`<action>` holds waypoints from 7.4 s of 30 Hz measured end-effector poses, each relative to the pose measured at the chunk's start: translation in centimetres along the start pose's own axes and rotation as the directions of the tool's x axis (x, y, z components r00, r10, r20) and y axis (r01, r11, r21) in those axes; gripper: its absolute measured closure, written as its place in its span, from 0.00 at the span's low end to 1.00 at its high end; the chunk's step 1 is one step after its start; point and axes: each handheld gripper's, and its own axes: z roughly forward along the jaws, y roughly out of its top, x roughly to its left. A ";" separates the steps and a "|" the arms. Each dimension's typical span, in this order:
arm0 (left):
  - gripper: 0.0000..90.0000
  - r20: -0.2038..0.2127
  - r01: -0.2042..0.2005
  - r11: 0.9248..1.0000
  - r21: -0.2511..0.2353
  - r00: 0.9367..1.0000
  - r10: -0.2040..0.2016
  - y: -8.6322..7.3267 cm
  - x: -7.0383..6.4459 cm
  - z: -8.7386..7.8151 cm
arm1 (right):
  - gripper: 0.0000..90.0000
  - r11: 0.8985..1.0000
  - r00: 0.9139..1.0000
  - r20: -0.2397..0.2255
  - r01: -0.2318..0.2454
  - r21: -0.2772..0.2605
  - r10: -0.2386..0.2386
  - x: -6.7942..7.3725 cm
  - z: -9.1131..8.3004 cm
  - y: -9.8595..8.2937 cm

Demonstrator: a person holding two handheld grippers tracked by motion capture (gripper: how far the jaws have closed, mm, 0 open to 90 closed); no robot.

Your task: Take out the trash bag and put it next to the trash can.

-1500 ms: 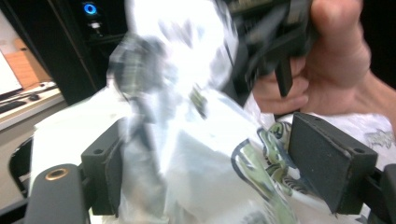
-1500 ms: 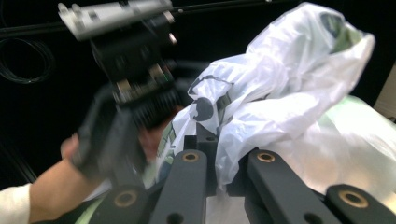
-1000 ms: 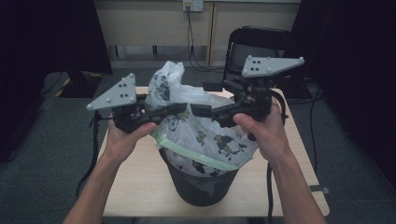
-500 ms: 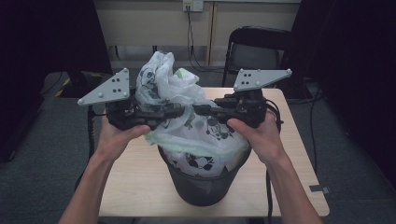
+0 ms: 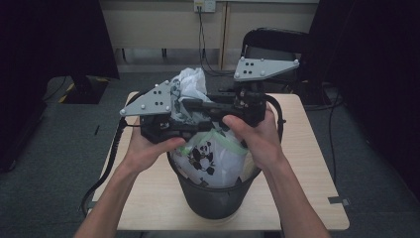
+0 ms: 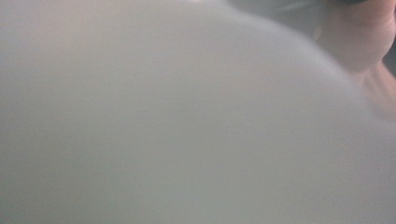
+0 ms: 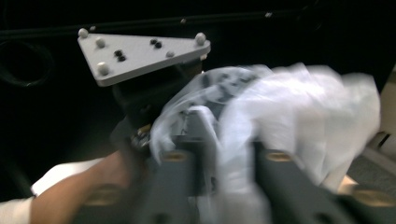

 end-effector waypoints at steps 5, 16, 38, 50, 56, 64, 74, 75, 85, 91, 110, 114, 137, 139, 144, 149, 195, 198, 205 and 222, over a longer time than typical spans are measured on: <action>0.94 -0.018 0.026 0.998 -0.055 0.999 -0.027 -0.3 0.6 -1.3 | 0.33 1.000 0.996 0.090 -0.021 0.000 0.021 -0.1 -1.5 -0.1; 0.87 -0.033 0.055 0.987 -0.151 0.998 -0.060 0.6 1.4 -4.0 | 0.64 0.995 0.994 0.110 -0.029 0.096 0.019 -1.4 -2.3 -3.2; 0.88 0.009 0.041 0.998 -0.039 0.999 -0.040 -0.9 1.0 -1.3 | 0.44 0.999 0.999 0.049 -0.010 -0.045 0.013 -0.3 -0.1 -0.7; 0.90 -0.028 0.073 0.993 -0.093 0.997 -0.076 0.4 1.7 -2.0 | 0.04 0.998 0.997 0.063 -0.055 0.044 0.053 -1.7 0.2 -3.0; 0.89 -0.021 0.093 0.991 -0.098 0.995 -0.096 0.3 1.5 -1.0 | 0.11 0.994 0.996 0.030 -0.081 0.069 0.079 -2.3 1.8 -3.9; 0.73 0.032 0.132 0.985 -0.115 0.991 -0.129 0.3 1.6 -1.4 | 0.69 0.993 0.998 0.059 -0.027 0.112 0.020 -2.3 2.3 -4.5; 0.42 -0.005 0.115 0.988 -0.104 0.993 -0.117 0.4 1.5 -2.0 | 0.82 0.995 0.996 0.077 -0.058 0.084 0.052 -3.4 2.0 -4.9; 0.41 -0.008 0.116 0.988 -0.106 0.993 -0.117 0.3 1.5 -2.0 | 0.82 0.995 0.995 0.081 -0.061 0.081 0.055 -3.5 2.0 -4.9; 0.39 -0.089 0.096 0.985 -0.141 0.990 -0.110 0.5 1.6 -3.0 | 0.81 0.995 0.993 0.091 -0.079 0.064 0.073 -4.0 1.1 -5.2; 0.34 -0.105 0.115 0.983 -0.144 0.986 -0.131 0.4 2.0 -3.7 | 0.82 0.994 0.988 0.116 -0.107 0.032 0.102 -5.0 -0.1 -5.4; 0.33 -0.110 0.139 0.985 -0.104 0.982 -0.151 -2.0 2.0 -4.2 | 0.82 0.973 0.964 0.140 -0.218 -0.079 0.227 -10.6 -1.0 -4.1; 0.33 -0.118 0.149 0.985 -0.089 0.980 -0.159 -2.5 2.0 -4.3 | 0.82 0.967 0.955 0.153 -0.247 -0.063 0.254 -12.2 -0.7 -4.1; 0.34 -0.164 0.187 0.982 -0.020 0.968 -0.188 -7.0 0.9 -7.6 | 0.82 0.915 0.862 0.306 -0.384 -0.125 0.404 -20.3 -3.1 -6.0; 0.33 -0.171 0.201 0.979 -0.022 0.964 -0.202 -7.5 0.9 -8.0 | 0.82 0.915 0.850 0.341 -0.388 -0.114 0.403 -20.7 -3.4 -6.7; 0.33 -0.197 0.232 0.973 -0.005 0.953 -0.229 -8.9 0.9 -8.4 | 0.82 0.913 0.829 0.392 -0.399 -0.085 0.399 -21.6 -3.6 -8.6; 0.32 -0.206 0.238 0.970 0.047 0.953 -0.224 -10.4 0.2 -8.8 | 0.81 0.910 0.818 0.425 -0.412 -0.039 0.388 -21.8 -3.6 -11.1; 0.33 -0.174 0.457 0.780 0.428 0.889 -0.425 -25.4 -5.9 -4.6 | 0.84 0.907 0.850 0.457 -0.379 0.185 0.263 -17.0 -2.0 -20.6; 0.33 -0.181 0.458 0.776 0.434 0.888 -0.423 -25.6 -5.9 -4.6 | 0.61 0.921 0.846 0.450 -0.373 0.116 0.286 -17.1 -1.2 -19.5; 0.33 -0.188 0.473 0.767 0.433 0.880 -0.436 -26.0 -5.6 -4.7 | 0.24 0.882 0.818 0.456 -0.451 0.133 0.350 -17.2 -1.7 -22.4; 0.26 -0.248 0.516 0.731 0.446 0.856 -0.453 -27.0 -4.9 -4.4 | 0.27 0.886 0.778 0.532 -0.452 0.106 0.334 -14.5 -8.0 -23.3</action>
